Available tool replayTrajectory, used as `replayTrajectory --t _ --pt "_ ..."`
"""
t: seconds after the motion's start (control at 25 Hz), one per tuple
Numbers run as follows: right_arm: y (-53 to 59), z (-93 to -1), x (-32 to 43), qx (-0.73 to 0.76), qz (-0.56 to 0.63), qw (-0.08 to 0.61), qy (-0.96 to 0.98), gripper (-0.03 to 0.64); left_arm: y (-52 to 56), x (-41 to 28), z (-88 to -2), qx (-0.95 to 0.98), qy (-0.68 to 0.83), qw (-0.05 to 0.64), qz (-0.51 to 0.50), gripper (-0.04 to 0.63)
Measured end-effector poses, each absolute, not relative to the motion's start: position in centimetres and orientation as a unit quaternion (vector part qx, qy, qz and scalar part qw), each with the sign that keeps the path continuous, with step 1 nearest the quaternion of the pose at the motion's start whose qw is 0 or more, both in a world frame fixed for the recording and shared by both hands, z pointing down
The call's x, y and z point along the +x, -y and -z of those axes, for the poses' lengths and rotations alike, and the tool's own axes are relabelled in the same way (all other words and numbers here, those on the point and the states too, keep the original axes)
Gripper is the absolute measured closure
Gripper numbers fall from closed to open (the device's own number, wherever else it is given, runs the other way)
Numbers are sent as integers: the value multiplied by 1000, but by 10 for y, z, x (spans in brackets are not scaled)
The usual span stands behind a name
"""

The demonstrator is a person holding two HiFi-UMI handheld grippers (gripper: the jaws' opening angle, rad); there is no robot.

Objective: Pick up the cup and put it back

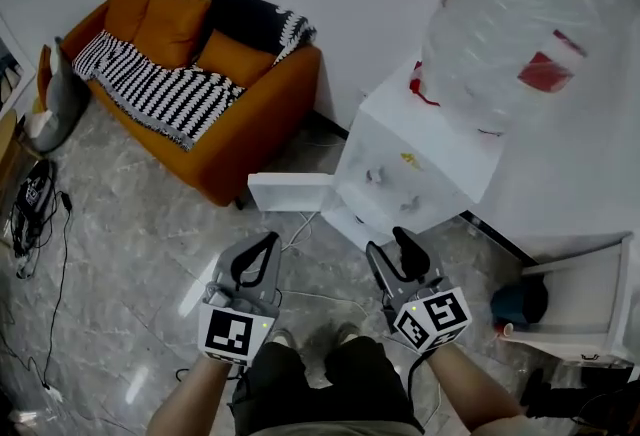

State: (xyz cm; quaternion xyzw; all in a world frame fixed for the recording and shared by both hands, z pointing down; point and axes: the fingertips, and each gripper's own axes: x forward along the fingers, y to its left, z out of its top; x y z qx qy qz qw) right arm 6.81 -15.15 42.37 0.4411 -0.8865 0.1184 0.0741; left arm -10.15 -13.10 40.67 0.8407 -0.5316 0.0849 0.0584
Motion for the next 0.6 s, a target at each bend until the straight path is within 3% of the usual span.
replayTrajectory --t 0.6 --pt "189 -663 90 462 -111 79 876 399 177 -101 -627 844 529 33 -84 593"
